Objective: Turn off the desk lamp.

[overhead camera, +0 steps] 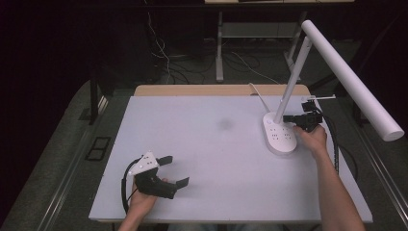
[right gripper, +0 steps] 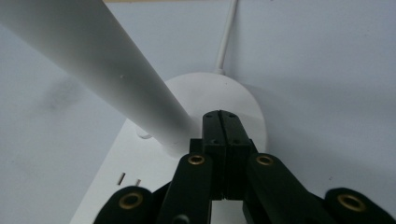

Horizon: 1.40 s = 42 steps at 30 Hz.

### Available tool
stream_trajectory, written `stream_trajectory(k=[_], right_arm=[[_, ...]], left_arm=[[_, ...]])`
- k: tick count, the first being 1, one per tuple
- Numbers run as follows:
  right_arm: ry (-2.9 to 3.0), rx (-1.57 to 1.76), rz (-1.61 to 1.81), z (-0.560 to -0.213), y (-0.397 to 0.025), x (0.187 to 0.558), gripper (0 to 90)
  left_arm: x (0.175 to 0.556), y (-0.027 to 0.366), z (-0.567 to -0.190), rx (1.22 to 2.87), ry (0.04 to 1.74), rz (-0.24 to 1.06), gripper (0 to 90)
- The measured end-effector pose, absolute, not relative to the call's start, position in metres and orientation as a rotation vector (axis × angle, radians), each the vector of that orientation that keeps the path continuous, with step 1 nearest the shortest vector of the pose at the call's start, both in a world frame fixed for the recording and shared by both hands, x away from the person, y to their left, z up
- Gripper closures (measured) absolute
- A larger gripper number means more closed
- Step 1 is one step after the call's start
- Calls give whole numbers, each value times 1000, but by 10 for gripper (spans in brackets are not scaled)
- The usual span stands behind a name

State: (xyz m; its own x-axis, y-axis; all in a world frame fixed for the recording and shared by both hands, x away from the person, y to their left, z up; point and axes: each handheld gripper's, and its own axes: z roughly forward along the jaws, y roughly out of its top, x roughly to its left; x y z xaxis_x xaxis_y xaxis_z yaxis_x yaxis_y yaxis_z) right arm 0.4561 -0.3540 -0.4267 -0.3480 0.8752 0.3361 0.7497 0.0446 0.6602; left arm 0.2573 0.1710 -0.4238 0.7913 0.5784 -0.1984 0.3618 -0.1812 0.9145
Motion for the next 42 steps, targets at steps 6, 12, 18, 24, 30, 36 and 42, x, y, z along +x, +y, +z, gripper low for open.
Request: stream_trajectory(k=[6, 12, 18, 24, 30, 36, 42], right_arm=[[2149, 1690, 1175, -422, -355, 453, 900], [2130, 1666, 1189, -413, -358, 448, 900], [2103, 1650, 1203, -401, -365, 439, 900], [2106, 1624, 1210, -390, -365, 425, 900], [2085, 1602, 1248, -379, -363, 408, 898], [2074, 1588, 1294, -372, -361, 389, 772], [2006, 1591, 1429, -373, -365, 357, 573]], left_arm=[[257, 170, -424, 1797, 727, 223, 0], [257, 170, -424, 1798, 729, 220, 0], [257, 169, -424, 1799, 723, 220, 0], [256, 170, -424, 1792, 727, 219, 0], [256, 171, -423, 1791, 722, 221, 0], [256, 171, -423, 1787, 720, 222, 0], [254, 171, -422, 1781, 719, 228, 0]])
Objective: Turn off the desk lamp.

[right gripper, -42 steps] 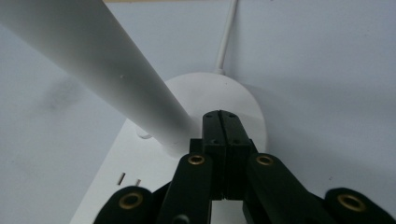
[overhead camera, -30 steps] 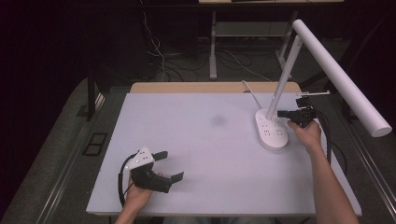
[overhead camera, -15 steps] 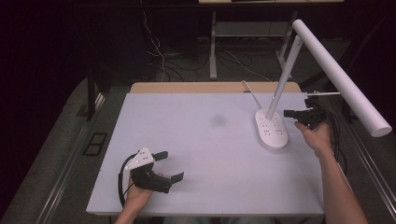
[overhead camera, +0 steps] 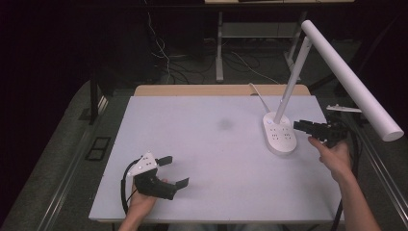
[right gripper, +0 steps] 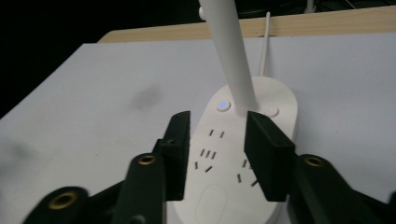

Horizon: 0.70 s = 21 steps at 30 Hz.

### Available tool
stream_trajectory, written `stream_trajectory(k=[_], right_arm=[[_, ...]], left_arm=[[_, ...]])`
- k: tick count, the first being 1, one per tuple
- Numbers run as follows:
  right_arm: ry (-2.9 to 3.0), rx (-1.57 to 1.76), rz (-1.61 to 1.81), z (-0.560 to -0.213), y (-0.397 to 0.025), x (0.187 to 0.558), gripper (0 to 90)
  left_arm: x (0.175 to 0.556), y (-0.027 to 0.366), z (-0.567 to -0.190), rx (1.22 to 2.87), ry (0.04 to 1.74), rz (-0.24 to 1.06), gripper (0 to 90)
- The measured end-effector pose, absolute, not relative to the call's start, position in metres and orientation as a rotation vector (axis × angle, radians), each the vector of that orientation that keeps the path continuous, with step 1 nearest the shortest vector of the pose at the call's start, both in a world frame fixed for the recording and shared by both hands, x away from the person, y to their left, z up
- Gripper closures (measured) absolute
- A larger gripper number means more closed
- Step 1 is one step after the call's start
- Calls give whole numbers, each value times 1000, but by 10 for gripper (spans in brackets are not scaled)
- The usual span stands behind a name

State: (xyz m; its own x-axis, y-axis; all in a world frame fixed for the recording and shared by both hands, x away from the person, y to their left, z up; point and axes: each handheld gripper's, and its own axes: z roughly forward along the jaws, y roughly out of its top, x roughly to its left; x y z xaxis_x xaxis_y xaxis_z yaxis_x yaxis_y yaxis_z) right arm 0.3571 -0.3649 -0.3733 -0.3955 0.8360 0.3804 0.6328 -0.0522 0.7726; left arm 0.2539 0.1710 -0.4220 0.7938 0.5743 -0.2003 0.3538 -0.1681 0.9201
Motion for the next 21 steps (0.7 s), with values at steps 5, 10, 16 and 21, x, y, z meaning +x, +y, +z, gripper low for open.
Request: stream_trajectory(k=[5, 10, 16, 21], right_arm=[[1972, 1585, 1461, -372, -365, 336, 374], [2031, 1526, 1504, -374, -360, 319, 110], [2062, 1465, 1512, -377, -346, 298, 5], [2096, 1412, 1549, -379, -334, 282, 6]], left_arm=[[254, 171, -422, 1783, 720, 228, 0], [254, 171, -422, 1783, 722, 230, 0], [254, 171, -422, 1785, 718, 234, 0], [253, 171, -422, 1782, 717, 236, 0]])
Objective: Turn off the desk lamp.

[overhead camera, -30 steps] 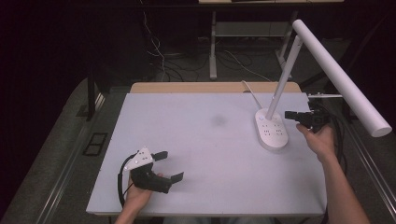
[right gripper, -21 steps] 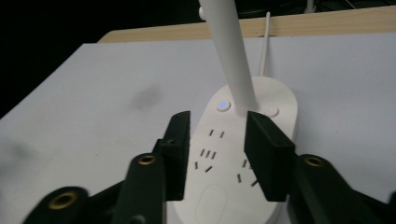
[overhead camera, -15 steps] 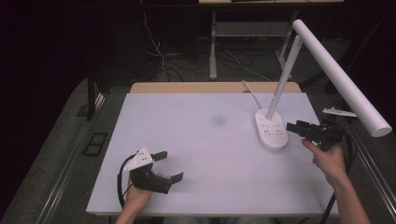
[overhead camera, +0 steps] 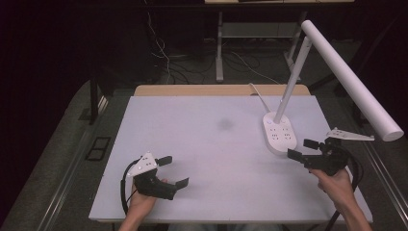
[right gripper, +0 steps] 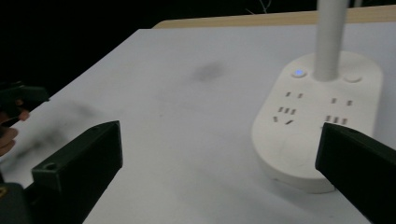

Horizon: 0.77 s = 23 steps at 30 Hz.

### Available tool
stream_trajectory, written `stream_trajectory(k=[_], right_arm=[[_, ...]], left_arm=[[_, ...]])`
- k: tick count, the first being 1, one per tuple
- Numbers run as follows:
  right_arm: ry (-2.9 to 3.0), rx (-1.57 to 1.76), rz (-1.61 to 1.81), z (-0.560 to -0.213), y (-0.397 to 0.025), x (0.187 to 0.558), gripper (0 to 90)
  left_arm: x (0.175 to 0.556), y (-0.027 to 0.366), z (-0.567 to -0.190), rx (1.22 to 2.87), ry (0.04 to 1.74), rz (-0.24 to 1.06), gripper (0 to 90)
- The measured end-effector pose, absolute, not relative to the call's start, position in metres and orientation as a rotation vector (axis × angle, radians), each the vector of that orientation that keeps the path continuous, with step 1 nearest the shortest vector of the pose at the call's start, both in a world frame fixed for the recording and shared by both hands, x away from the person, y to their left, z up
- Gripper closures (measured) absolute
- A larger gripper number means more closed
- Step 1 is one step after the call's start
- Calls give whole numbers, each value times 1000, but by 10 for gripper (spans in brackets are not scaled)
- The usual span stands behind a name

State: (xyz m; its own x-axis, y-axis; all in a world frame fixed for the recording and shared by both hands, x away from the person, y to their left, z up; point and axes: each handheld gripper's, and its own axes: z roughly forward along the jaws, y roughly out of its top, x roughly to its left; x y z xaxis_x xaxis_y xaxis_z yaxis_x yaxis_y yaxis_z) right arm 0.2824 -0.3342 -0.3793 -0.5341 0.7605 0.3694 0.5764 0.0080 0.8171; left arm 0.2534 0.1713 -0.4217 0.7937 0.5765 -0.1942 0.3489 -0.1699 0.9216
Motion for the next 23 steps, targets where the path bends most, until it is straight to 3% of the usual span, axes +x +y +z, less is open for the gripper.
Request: stream_trajectory(k=[23], right_arm=[[2242, 1290, 1534, -417, -293, 246, 6]], left_arm=[[253, 171, -421, 1786, 712, 236, 0]])
